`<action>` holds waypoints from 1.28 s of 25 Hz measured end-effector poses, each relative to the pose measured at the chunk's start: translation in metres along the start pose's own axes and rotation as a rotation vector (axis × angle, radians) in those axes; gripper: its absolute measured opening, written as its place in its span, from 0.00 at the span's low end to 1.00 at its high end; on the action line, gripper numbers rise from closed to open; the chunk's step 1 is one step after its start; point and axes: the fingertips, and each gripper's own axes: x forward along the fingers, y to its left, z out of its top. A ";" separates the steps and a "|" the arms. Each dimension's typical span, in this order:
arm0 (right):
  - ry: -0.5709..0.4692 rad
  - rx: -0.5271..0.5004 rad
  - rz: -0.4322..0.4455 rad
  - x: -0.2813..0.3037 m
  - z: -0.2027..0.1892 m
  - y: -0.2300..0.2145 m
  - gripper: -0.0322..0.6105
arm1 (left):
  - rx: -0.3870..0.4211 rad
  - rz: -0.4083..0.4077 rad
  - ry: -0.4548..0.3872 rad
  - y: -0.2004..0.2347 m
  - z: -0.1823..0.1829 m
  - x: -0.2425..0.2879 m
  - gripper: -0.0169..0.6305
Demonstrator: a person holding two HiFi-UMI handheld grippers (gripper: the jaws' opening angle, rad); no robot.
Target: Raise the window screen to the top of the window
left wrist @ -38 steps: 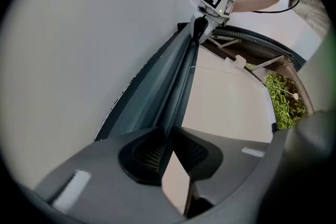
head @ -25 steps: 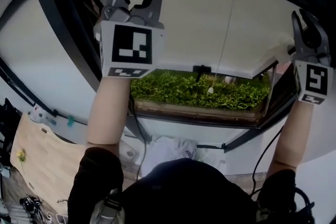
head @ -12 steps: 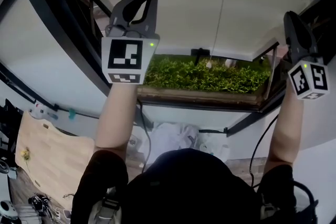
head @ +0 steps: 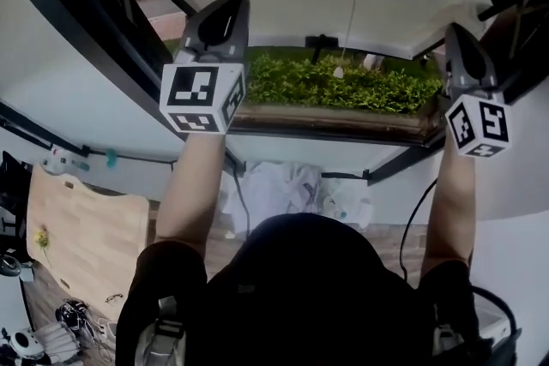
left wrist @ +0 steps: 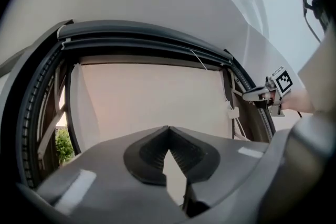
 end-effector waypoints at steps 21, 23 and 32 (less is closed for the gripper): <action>0.299 0.254 -0.030 -0.096 -0.196 0.056 0.06 | -0.021 0.008 0.204 -0.045 -0.165 -0.084 0.04; 0.310 0.246 -0.051 -0.105 -0.209 0.058 0.05 | -0.027 0.013 0.207 -0.046 -0.173 -0.095 0.04; 0.361 0.243 -0.040 -0.124 -0.233 0.064 0.05 | -0.046 0.008 0.263 -0.059 -0.195 -0.110 0.04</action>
